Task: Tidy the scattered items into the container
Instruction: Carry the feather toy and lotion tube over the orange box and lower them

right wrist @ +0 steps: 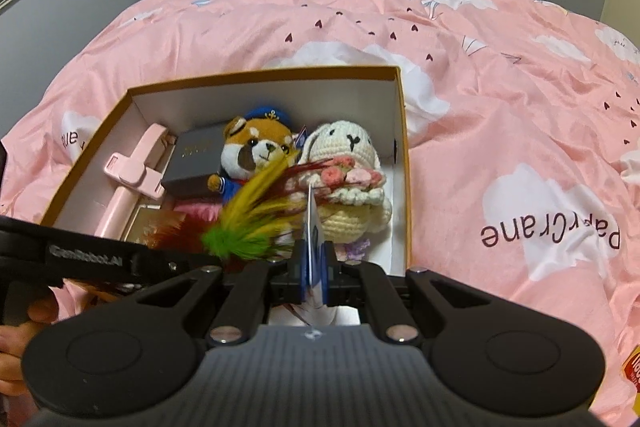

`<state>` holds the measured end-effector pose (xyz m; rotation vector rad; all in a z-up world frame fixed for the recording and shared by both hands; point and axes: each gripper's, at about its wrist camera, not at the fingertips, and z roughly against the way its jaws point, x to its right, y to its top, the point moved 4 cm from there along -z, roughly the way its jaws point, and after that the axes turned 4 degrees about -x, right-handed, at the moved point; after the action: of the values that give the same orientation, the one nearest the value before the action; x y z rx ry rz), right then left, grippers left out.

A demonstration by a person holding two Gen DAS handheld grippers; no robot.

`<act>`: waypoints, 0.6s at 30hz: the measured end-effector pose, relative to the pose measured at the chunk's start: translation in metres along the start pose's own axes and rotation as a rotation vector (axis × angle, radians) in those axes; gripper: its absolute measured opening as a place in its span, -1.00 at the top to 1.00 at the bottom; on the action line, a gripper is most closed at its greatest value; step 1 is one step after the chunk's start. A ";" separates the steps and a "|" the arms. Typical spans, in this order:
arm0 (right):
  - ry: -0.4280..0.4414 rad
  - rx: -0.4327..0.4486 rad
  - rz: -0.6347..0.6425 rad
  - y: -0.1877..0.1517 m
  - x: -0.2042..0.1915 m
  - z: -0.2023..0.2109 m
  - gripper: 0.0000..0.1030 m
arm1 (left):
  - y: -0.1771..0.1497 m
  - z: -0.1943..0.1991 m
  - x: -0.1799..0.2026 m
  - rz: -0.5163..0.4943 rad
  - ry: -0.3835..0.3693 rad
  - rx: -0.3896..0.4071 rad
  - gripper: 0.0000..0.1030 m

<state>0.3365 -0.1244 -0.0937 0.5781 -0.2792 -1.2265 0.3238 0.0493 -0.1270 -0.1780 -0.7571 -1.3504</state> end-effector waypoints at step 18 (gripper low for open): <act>-0.027 0.095 0.044 0.000 -0.010 0.031 0.36 | -0.003 0.065 0.019 -0.082 0.151 0.272 -0.17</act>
<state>0.3177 -0.1234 -0.0672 0.6344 -0.3729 -1.1839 0.2962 0.0675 -0.0681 0.1698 -0.8184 -1.3072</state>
